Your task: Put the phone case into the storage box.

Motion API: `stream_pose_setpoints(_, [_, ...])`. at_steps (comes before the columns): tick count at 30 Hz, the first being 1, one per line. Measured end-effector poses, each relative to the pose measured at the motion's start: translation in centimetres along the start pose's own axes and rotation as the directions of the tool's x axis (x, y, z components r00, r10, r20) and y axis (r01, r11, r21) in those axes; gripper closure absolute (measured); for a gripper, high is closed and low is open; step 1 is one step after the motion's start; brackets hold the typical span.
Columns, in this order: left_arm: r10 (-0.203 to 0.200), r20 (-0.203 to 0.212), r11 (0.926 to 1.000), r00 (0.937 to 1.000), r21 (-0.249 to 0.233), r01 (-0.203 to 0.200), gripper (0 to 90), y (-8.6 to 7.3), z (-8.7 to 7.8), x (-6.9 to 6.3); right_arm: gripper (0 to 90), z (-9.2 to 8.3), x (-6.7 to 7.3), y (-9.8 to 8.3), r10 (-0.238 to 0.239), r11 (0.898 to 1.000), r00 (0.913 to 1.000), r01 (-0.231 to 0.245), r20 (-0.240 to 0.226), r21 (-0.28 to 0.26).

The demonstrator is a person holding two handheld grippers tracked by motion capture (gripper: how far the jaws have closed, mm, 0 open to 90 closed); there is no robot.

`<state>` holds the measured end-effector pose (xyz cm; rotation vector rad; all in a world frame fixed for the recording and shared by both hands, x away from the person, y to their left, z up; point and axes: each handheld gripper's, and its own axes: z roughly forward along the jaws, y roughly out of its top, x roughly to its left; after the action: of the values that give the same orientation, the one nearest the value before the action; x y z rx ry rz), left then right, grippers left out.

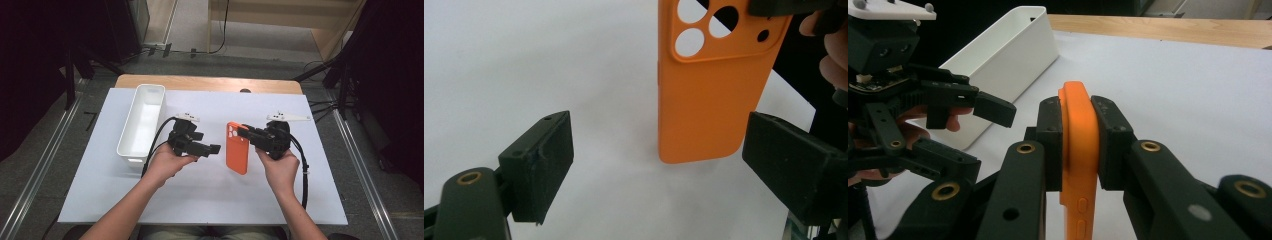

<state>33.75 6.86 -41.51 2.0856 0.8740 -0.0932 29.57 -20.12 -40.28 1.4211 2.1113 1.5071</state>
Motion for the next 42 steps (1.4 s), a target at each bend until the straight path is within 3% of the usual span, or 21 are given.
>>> stream_pose_setpoints(11, [0.050,-0.006,0.9985,0.9988,-0.023,-0.050,12.7,0.2,0.0,-0.8,74.7,0.7,0.8,-0.3,-0.006,1.000,1.0000,0.007,0.005,-0.030])
stream_pose_setpoints(22, [0.066,-0.035,0.9970,0.9972,-0.038,-0.067,12.5,0.3,0.2,-1.6,74.8,1.4,1.3,-0.4,0.012,0.999,0.9999,-0.013,-0.003,-0.042])
stream_pose_setpoints(25, [0.057,-0.049,0.9972,0.9972,-0.045,-0.059,12.4,0.4,0.3,-1.8,74.7,1.4,1.5,-0.4,0.018,0.999,0.9998,-0.018,-0.003,-0.043])
stream_pose_setpoints(29, [0.053,-0.022,0.9970,0.9983,-0.056,-0.054,8.4,0.5,0.3,-1.9,74.7,1.4,1.6,-0.3,0.022,0.999,0.9997,-0.022,-0.007,-0.049])
stream_pose_setpoints(35, [0.057,-0.065,0.9968,0.9962,-0.052,-0.060,8.4,0.5,0.8,-2.3,74.7,1.6,1.9,-0.3,0.024,0.998,0.9996,-0.025,-0.014,-0.052])
stream_pose_setpoints(42, [0.050,-0.069,0.9967,0.9963,-0.061,-0.055,8.4,0.6,0.9,-2.5,74.7,1.8,2.1,-0.3,0.021,0.998,0.9997,-0.022,-0.012,-0.054])
